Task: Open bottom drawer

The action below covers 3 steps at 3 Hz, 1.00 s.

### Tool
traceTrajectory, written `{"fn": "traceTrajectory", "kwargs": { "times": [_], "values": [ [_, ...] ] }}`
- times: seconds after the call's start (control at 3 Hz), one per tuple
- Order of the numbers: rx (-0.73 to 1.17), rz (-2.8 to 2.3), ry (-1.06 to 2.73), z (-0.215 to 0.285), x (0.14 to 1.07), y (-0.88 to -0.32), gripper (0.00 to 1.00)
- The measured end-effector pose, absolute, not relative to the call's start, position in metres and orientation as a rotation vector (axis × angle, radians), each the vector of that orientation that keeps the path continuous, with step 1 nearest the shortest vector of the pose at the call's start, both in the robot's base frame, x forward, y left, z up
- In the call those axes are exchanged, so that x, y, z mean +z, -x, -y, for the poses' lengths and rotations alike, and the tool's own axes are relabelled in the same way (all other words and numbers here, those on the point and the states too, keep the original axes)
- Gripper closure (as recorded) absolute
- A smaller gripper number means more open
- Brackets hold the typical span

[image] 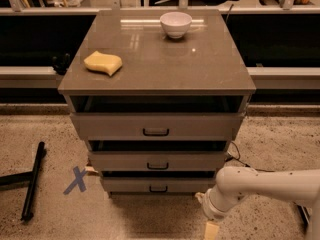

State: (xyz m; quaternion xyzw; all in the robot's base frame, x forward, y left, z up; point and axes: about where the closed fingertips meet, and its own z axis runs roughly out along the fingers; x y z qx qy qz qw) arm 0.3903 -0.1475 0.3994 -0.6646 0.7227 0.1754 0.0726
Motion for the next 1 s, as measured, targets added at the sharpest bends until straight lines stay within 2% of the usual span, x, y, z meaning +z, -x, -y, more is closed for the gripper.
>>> {"fn": "traceTrajectory", "kwargs": {
  "times": [1.0],
  "values": [
    [0.557,-1.949,1.973,0.130,0.291,-0.487,0.00]
  ]
}}
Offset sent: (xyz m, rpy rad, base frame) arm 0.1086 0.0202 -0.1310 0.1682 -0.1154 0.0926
